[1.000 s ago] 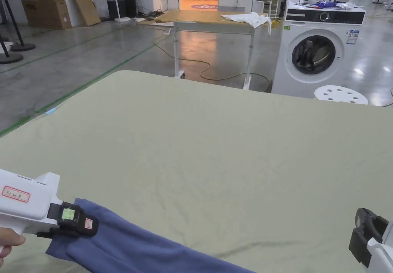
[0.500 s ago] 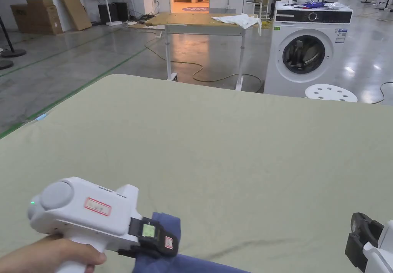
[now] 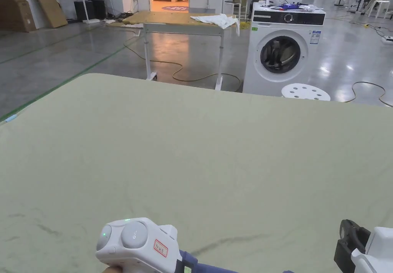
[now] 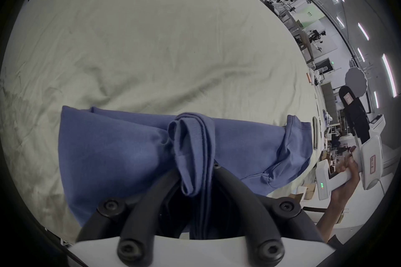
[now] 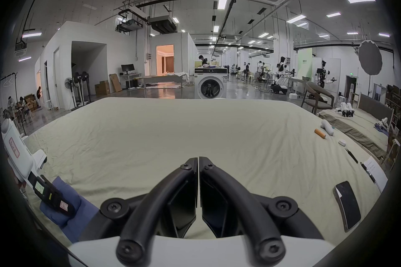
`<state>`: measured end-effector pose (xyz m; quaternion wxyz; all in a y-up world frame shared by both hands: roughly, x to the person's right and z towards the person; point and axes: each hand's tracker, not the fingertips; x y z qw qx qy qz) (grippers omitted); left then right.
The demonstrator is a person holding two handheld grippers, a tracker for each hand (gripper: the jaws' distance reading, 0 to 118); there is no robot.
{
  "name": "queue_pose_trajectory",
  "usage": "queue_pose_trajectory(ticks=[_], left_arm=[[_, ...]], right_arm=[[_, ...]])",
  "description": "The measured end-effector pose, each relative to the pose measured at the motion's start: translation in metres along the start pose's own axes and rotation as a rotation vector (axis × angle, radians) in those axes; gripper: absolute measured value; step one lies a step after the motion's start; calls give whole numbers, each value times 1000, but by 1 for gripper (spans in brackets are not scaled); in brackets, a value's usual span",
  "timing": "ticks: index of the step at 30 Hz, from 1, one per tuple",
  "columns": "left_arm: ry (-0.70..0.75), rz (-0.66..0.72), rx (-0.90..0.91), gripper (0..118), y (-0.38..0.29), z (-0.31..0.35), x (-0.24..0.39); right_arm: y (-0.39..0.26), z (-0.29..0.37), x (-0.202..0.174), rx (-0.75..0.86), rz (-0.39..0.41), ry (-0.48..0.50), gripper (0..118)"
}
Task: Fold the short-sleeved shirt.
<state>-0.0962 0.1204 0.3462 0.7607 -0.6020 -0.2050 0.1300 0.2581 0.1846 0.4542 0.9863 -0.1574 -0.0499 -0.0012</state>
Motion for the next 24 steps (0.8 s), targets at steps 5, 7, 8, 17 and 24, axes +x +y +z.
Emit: queue_pose_trajectory(ticks=[5, 7, 8, 17, 24], left_arm=[[-108, -28, 30, 51, -3, 16, 6], [-117, -30, 45, 58, -3, 30, 5], [-125, -37, 64, 57, -3, 40, 10], [-71, -88, 135, 15, -8, 59, 0], [-125, -128, 53, 11, -21, 11, 13]], right_arm=[[-2, 0, 2, -11, -5, -2, 0], [-3, 0, 3, -14, -6, -1, 0], [-3, 1, 3, -13, -6, -2, 0], [-3, 3, 4, -15, -14, 5, 0], [-9, 2, 2, -29, -11, 12, 0]])
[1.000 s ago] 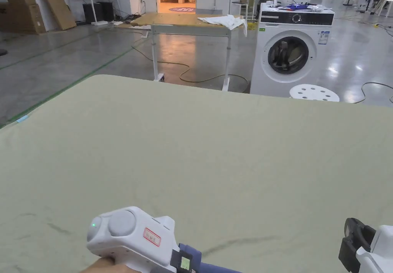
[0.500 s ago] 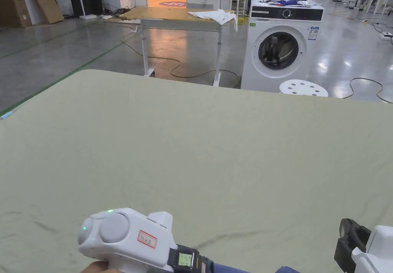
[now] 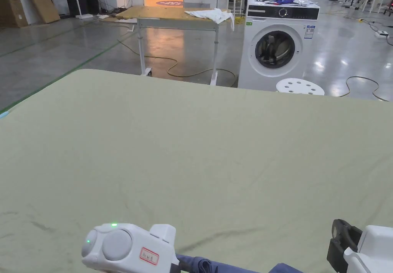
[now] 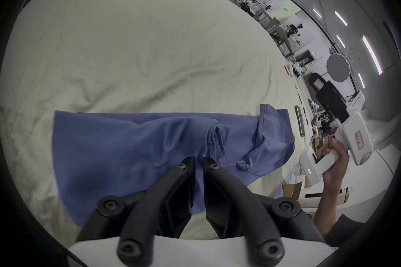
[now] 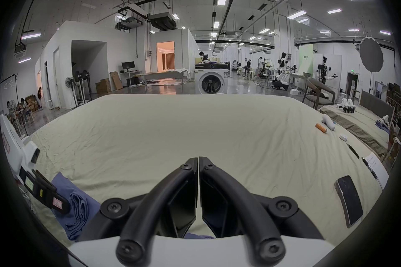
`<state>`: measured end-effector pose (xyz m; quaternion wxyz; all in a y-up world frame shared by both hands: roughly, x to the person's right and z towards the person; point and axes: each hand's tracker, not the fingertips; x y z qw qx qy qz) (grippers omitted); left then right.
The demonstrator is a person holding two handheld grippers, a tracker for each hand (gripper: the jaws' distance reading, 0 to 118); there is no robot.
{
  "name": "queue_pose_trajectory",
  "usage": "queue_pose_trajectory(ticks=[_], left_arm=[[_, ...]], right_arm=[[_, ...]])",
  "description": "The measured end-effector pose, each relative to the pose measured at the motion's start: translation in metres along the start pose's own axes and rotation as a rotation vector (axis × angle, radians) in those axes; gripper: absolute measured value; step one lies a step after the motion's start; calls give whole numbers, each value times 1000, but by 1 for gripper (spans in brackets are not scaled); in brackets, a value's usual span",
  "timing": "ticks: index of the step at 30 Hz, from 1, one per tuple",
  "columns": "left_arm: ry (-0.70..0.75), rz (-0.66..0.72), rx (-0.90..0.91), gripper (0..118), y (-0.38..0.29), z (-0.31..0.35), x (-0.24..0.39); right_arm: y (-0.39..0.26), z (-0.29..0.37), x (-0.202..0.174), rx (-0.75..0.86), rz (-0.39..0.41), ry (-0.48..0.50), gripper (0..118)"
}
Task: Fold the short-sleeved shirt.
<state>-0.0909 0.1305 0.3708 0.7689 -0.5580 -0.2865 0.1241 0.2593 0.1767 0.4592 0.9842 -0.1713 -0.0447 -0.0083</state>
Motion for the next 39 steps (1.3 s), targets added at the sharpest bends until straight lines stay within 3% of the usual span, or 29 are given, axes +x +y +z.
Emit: queue_pose_trajectory(ticks=[4, 18, 20, 24, 25, 29, 39], left_arm=[[29, -27, 84, 11, 1, -14, 5], [-44, -77, 38, 12, -15, -20, 9], [-68, -64, 68, 19, -15, -5, 3], [-100, 7, 192, 57, -13, 36, -29], [-100, 37, 216, 61, -13, 46, -43], [-44, 150, 252, 63, -13, 72, -97], [-257, 317, 147, 64, -31, 60, -182]], right_arm=[[-1, 0, 0, -3, 0, -3, 0], [-3, -1, 2, -10, -5, -7, 0], [-3, -1, 1, -8, -4, -4, 0], [0, 1, -1, 10, 0, 3, 0], [1, 1, -1, 18, 1, 4, 0], [6, 3, -3, 47, 2, 2, 0], [8, 1, -8, 48, -4, 8, 0]])
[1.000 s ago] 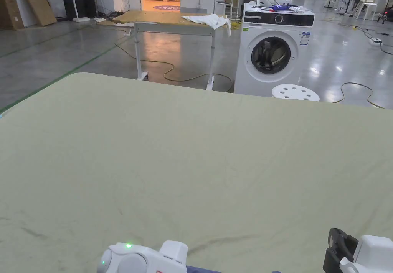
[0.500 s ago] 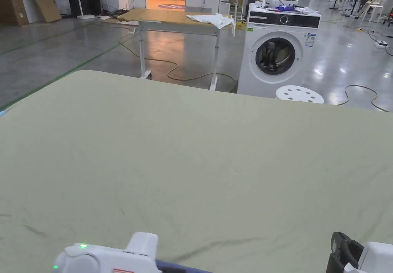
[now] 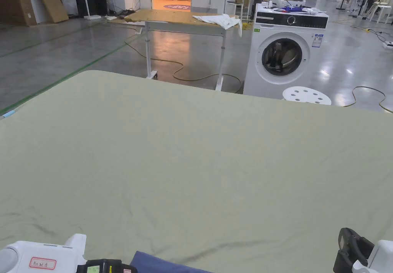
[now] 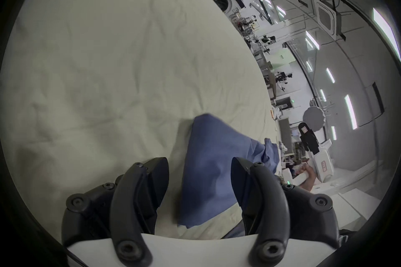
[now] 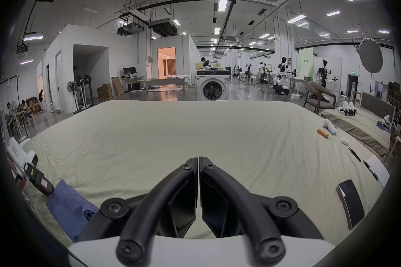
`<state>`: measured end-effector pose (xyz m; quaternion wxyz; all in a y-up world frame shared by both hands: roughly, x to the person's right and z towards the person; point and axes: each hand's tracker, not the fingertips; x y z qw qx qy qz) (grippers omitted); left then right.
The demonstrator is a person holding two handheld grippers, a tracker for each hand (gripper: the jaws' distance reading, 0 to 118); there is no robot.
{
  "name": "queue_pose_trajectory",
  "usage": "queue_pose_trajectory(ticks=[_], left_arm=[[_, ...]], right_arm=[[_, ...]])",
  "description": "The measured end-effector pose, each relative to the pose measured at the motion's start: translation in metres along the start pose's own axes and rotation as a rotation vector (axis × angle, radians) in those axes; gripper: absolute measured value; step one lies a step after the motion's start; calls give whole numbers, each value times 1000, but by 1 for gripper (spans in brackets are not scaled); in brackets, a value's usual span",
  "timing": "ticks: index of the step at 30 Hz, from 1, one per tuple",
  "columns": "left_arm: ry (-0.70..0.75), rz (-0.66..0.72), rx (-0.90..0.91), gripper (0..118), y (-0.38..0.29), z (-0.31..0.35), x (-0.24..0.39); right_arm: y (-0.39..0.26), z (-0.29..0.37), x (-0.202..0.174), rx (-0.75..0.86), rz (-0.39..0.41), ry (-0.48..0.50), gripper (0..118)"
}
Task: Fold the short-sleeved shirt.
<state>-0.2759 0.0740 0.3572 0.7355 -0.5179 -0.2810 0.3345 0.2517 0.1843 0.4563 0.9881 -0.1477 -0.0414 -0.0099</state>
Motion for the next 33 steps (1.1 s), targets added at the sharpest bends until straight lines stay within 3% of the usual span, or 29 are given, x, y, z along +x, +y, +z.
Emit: queue_pose_trajectory(ticks=[5, 6, 8, 9, 19, 27, 30, 33], left_arm=[[-192, 52, -15, 63, -2, -23, -10], [-197, 43, -21, 54, -2, -28, -11], [-175, 37, -19, 18, -1, -34, -10], [-108, 33, -22, 13, 0, -37, -12], [-87, -82, 54, 9, -1, 2, 40], [214, -153, 171, 9, 17, 89, 92], [370, -162, 199, 9, 17, 101, 110], [409, -203, 169, 9, 14, 92, 127]], right_arm=[[-1, 0, -2, -9, 2, 1, 0], [-1, 1, -2, -10, 1, 2, 0], [-2, 1, -2, -12, -1, 2, 0], [-2, 1, -2, -14, -1, 2, 0], [-1, 1, 3, -19, 1, -6, 0], [-2, -2, 3, -21, 3, 5, 0], [-5, -3, 1, -24, -4, 12, 0], [-8, -5, -1, -31, -8, 21, 0]])
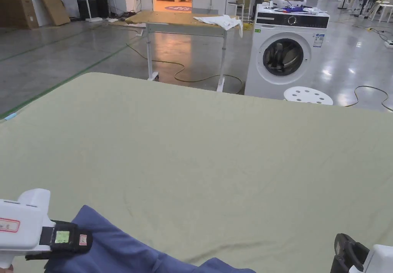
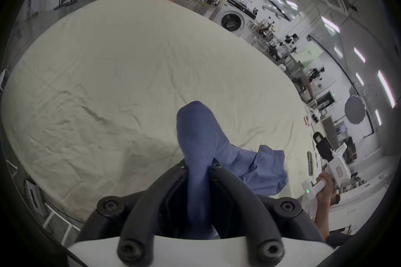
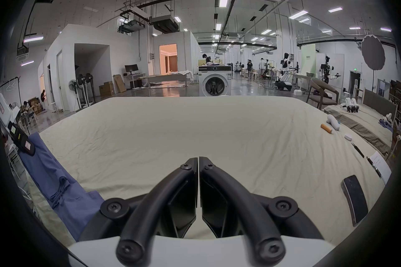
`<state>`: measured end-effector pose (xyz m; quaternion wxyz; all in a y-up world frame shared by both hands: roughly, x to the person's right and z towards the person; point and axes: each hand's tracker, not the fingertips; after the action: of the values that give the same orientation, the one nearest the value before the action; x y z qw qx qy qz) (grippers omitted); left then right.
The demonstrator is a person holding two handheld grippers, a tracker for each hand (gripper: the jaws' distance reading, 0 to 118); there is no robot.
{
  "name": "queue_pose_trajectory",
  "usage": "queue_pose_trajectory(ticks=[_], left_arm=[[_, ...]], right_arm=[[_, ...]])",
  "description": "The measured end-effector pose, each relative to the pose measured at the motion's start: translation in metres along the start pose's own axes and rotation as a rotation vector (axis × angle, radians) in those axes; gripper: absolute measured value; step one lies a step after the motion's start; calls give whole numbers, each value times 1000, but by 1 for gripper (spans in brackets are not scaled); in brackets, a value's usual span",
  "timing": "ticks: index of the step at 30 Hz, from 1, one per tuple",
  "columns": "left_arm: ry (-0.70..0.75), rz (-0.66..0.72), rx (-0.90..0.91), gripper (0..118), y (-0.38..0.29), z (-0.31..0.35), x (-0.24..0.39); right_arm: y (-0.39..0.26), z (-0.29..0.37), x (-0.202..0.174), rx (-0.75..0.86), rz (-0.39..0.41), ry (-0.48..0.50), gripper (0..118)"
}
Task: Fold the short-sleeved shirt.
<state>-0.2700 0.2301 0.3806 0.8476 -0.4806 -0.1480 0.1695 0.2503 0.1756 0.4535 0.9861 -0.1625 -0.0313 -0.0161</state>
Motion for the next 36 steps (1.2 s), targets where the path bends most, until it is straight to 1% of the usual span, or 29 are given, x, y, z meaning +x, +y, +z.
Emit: queue_pose_trajectory(ticks=[4, 6, 9, 16, 18, 22, 25, 32, 34, 35, 36], left_arm=[[-31, -16, -14, 9, -3, -4, 34], [-61, -57, -13, 9, -3, -5, 53], [-108, -64, -28, 9, -4, -10, 77], [-162, -148, -107, 10, -17, -50, 129], [-159, -197, -138, 10, -21, -66, 148], [-131, -254, -188, 10, -34, -101, 181], [-79, -296, -235, 10, -45, -127, 202], [-37, -355, -258, 10, -63, -156, 224], [-38, -353, -255, 18, -62, -157, 223], [-63, -332, -253, 23, -60, -155, 220], [-104, -306, -253, 35, -59, -153, 218]], right_arm=[[-3, 0, -1, -8, -10, 5, 0], [-4, 1, -1, -11, -10, 6, 0], [-5, 1, 1, -15, -10, 2, 0], [-8, 5, 5, -21, -15, -14, 0], [-8, 6, 6, -23, -16, -18, 0], [-8, 8, 9, -25, -14, -26, 0], [-8, 9, 11, -29, -16, -31, 0], [-11, 12, 14, -34, -16, -42, 0], [-12, 12, 15, -36, -17, -44, 0], [-12, 12, 15, -37, -17, -43, 0], [-12, 12, 15, -37, -17, -42, 0]])
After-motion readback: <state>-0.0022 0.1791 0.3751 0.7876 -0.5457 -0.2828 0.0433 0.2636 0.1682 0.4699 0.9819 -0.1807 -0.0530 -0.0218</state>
